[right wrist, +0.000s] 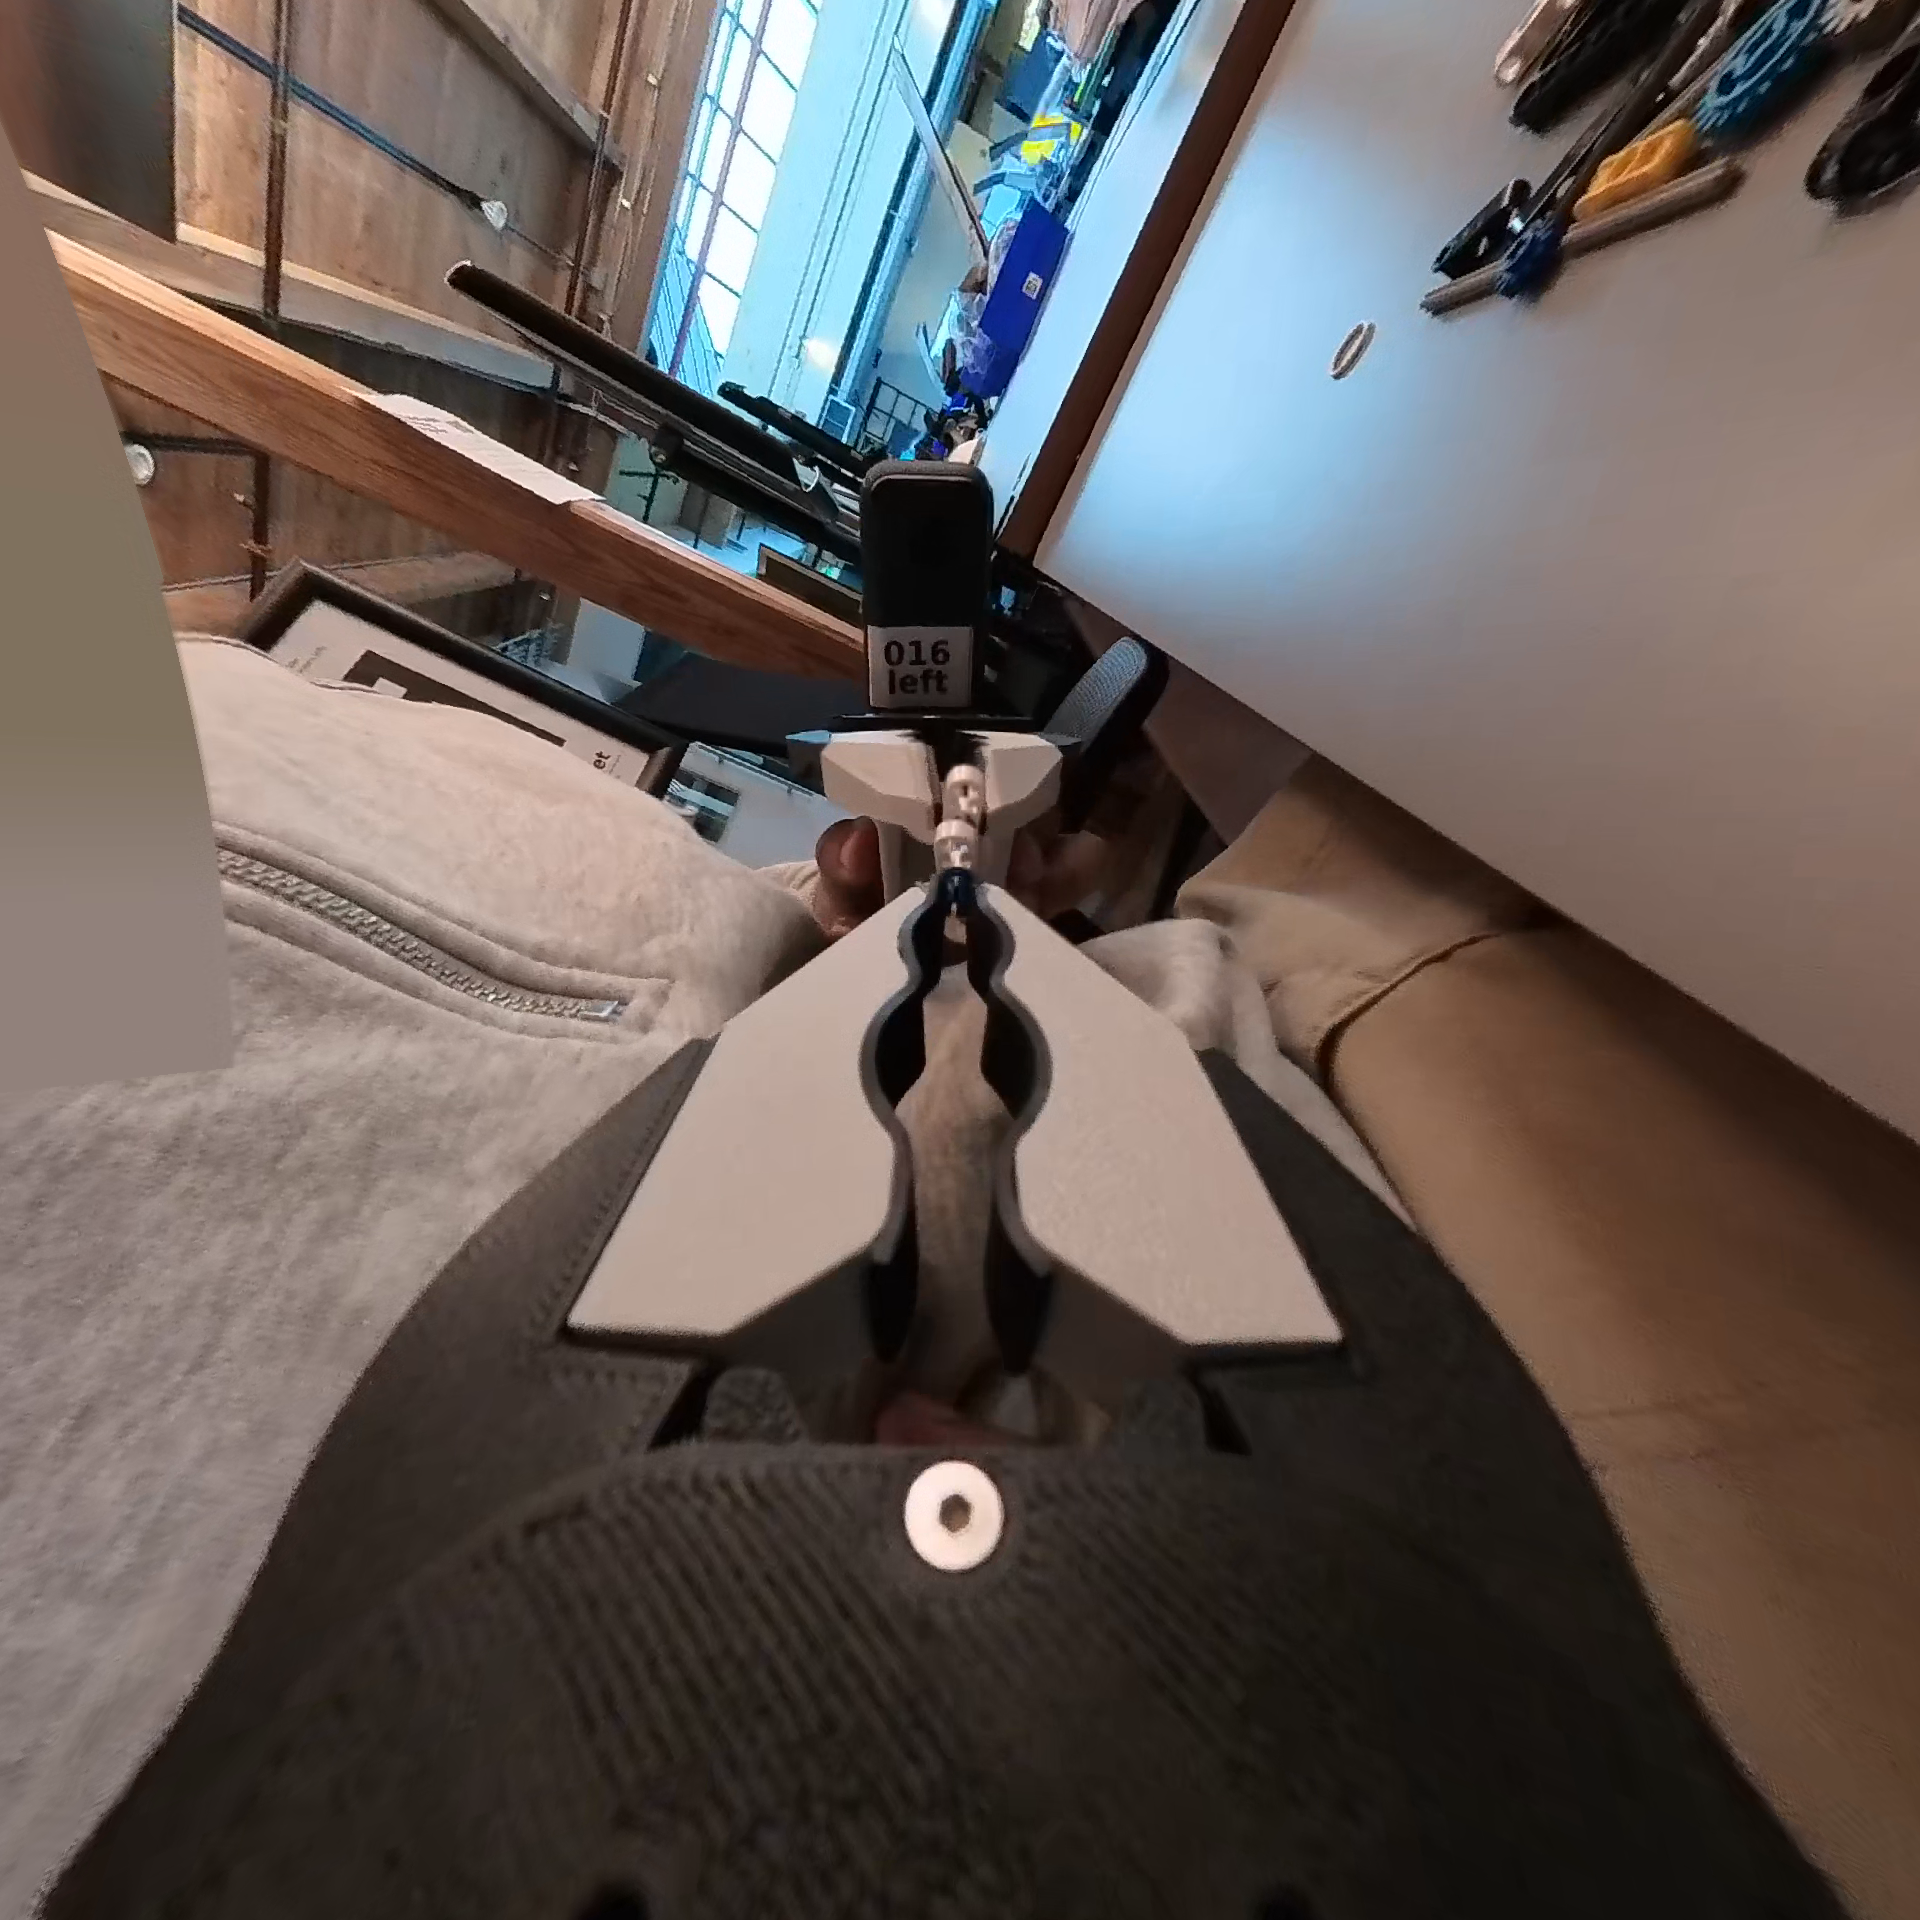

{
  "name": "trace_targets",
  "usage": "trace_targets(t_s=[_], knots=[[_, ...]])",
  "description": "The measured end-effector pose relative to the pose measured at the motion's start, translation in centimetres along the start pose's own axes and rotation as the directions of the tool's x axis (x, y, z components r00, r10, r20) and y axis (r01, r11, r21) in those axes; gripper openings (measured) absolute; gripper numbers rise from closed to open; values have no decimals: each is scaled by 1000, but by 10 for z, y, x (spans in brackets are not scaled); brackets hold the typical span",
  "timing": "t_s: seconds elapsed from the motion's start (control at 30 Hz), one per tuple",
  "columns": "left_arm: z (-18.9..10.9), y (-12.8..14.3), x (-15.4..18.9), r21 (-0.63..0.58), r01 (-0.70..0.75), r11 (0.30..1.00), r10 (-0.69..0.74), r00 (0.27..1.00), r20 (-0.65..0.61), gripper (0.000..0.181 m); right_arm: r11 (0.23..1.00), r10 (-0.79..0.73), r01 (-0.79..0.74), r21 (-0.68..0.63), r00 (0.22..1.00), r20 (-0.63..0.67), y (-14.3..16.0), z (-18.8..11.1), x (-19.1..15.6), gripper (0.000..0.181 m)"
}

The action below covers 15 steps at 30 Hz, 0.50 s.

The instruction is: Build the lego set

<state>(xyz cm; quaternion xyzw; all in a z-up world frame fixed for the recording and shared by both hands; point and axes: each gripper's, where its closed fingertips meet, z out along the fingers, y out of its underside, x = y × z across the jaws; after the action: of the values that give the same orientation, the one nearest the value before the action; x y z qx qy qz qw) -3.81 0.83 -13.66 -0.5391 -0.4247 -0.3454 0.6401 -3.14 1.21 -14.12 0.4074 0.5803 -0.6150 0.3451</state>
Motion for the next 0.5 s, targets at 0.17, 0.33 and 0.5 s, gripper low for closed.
trace_targets(t_s=[0.17,0.33,0.5], knots=[[0,2,1,-9,27,1000,-27,999,-28,6,1000,16,-16,1,1000,11,1,0,-1,1],[-2,6,3,-30,27,999,-28,999,-23,6,999,28,-27,-16,1000,11,5,0,-2,2],[-9,17,4,-55,31,998,-32,999,-4,6,997,31,-30,-71,999,13,14,4,-4,2]])
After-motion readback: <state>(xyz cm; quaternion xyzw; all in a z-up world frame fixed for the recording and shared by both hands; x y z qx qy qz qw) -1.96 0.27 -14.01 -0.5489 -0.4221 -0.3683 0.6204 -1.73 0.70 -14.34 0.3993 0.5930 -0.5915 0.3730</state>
